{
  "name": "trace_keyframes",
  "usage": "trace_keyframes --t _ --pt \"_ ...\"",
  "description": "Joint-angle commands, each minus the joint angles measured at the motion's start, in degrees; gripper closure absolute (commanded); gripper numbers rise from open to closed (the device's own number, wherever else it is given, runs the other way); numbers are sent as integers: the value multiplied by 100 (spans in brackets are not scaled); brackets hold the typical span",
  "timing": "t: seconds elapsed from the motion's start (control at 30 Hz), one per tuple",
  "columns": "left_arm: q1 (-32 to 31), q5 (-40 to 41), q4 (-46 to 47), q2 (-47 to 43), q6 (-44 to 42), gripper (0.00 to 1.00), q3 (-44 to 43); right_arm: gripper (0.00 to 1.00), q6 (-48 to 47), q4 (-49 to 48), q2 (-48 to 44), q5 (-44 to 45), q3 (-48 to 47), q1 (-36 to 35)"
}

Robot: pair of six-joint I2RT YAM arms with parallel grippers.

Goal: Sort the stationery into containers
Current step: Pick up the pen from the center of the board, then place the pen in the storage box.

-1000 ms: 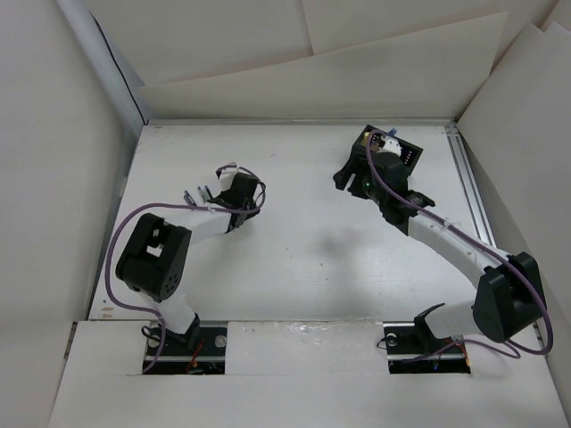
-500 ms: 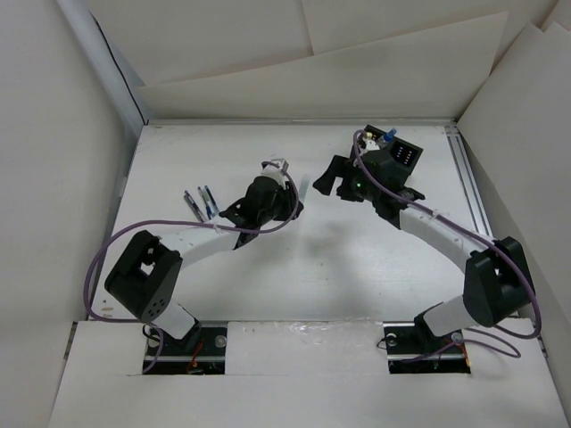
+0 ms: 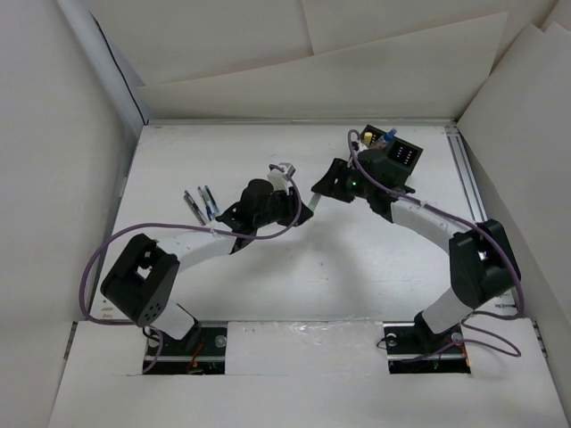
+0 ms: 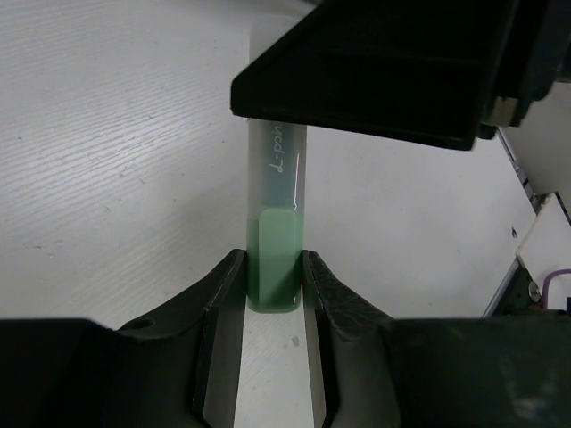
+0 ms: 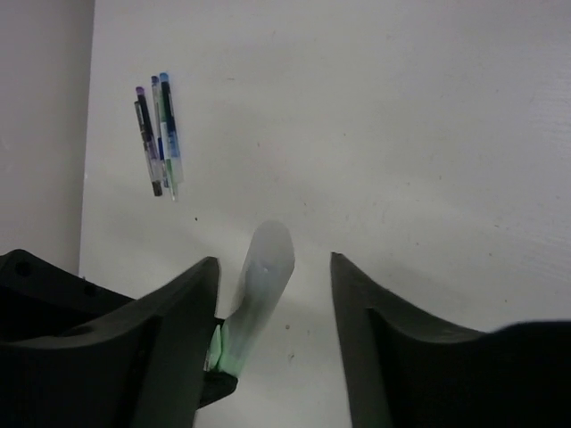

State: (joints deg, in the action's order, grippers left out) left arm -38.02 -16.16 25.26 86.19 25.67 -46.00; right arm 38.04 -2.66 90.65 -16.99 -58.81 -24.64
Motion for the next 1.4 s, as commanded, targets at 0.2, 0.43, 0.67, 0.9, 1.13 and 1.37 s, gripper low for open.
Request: trace_keyframes --t 0.2,0.43,0.67,0.9,1.13,1.37 --pt "23 -475 533 -384 -115 88 109 86 212 -561 199 -234 -395 83" --pt "23 -318 533 -524 -9 44 214 99 212 -561 -56 -23 -561 372" --pt "23 25 481 -999 105 29 381 100 -129 62 -118 1371 -1457 987" --pt "23 -141 428 -842 272 29 381 100 -937 221 452 3693 -2635 1111" --pt "23 -300 428 -902 325 29 372 100 -1825 476 1428 4897 -3602 979" --pt "128 -352 480 -894 429 29 372 100 -2011 476 1886 5487 -3814 856"
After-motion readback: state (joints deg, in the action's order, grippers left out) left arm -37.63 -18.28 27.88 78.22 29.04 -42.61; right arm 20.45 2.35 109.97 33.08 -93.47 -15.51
